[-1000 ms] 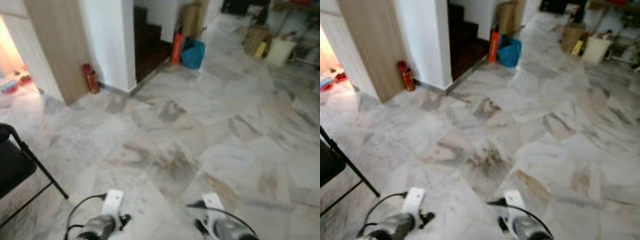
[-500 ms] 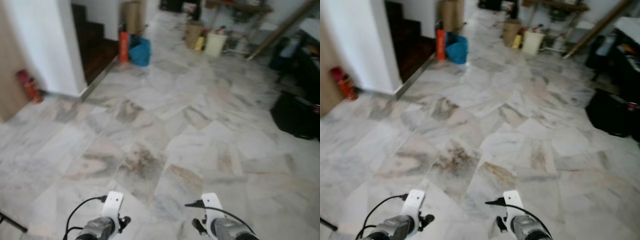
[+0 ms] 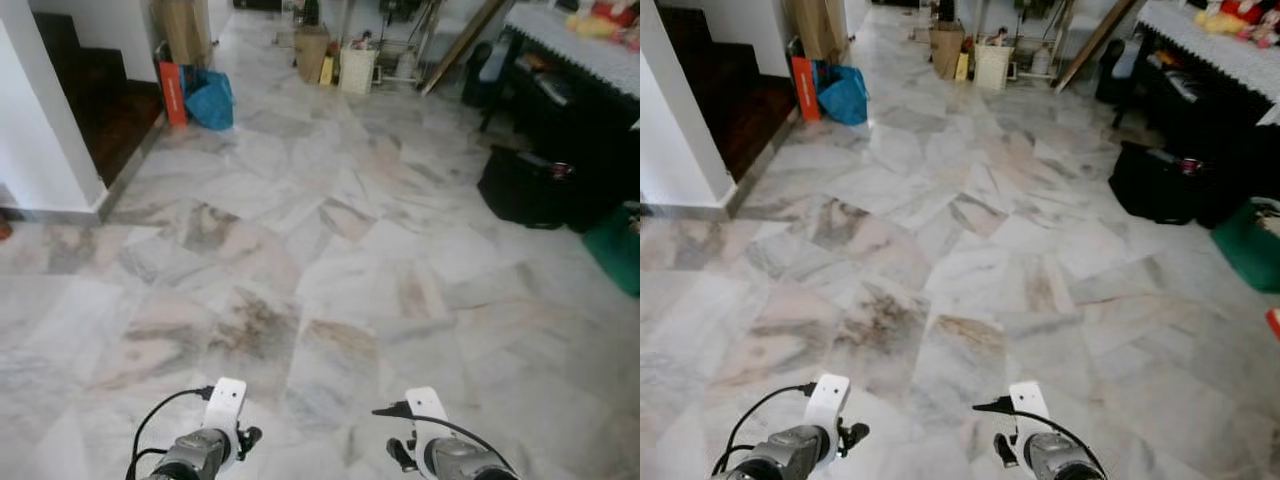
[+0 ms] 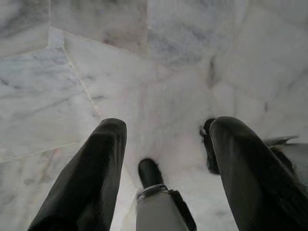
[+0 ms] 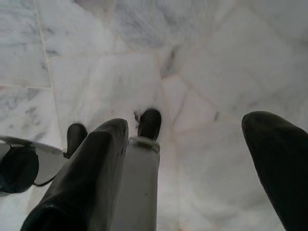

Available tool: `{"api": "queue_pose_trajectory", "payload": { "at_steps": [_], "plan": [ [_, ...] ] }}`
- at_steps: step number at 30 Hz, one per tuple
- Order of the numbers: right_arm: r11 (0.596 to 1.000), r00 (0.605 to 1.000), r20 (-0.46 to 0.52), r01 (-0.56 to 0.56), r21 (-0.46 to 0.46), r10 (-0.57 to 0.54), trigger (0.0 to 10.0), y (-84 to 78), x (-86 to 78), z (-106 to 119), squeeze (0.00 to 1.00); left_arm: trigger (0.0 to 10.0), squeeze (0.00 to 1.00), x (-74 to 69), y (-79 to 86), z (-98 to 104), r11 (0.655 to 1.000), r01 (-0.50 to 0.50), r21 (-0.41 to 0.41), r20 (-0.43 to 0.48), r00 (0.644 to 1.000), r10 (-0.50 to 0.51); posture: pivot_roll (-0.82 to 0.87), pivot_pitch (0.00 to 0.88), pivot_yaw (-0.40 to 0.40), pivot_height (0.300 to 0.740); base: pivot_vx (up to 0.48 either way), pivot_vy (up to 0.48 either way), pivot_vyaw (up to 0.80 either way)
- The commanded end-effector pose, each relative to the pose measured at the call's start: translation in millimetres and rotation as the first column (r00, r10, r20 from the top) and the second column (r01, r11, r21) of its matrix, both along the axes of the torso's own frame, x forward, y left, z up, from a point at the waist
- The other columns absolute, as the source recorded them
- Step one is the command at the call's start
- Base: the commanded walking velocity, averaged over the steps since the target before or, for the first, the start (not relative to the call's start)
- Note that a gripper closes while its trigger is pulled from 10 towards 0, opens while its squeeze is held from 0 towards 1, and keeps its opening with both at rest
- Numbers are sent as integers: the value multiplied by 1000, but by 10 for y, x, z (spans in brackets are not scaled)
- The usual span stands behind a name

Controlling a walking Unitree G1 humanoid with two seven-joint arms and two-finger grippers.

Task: Hang hanger

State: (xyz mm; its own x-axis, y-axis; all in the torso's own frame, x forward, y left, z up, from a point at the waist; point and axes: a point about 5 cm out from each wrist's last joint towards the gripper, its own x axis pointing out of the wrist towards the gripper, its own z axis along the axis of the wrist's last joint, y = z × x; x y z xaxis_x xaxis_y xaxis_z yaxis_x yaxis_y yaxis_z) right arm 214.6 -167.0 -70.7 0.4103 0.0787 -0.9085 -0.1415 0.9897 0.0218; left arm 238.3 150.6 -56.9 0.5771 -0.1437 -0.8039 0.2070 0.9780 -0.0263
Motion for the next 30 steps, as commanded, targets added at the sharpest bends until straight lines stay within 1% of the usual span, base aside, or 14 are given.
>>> {"api": "queue_pose_trajectory", "payload": {
  "at_steps": [1, 14, 17, 25, 30],
  "plan": [
    [1000, 1000, 24, 3, 3, -4, 10000, 6, 60, 34, 0, 10000, 0, -17, 28, -12, 1000, 3, 13, -13, 1000, -3, 16, 0, -50, 740, 386, 0, 0],
    [1000, 1000, 23, 11, -2, -11, 10000, 3, 59, 33, 0, 10000, 0, -17, 28, -11, 1000, 8, 14, -14, 1000, -7, 13, 0, -49, 740, 388, 0, 0],
    [1000, 1000, 19, 6, -6, -6, 10000, 2, 58, 33, 0, 10000, 0, -17, 29, -11, 1000, 9, 15, -15, 1000, -8, 13, 0, -48, 740, 394, 0, -527],
    [1000, 1000, 17, -1, -5, 1, 10000, 6, 58, 33, 0, 10000, 0, -17, 32, -11, 1000, 7, 15, -14, 1000, -7, 13, 0, -48, 740, 397, 0, -750],
    [1000, 1000, 24, 2, -4, -2, 10000, 3, 61, 35, 0, 10000, 0, -17, 28, -11, 1000, 7, 15, -14, 1000, -7, 14, 0, -49, 740, 400, 0, 0]
  ]
}}
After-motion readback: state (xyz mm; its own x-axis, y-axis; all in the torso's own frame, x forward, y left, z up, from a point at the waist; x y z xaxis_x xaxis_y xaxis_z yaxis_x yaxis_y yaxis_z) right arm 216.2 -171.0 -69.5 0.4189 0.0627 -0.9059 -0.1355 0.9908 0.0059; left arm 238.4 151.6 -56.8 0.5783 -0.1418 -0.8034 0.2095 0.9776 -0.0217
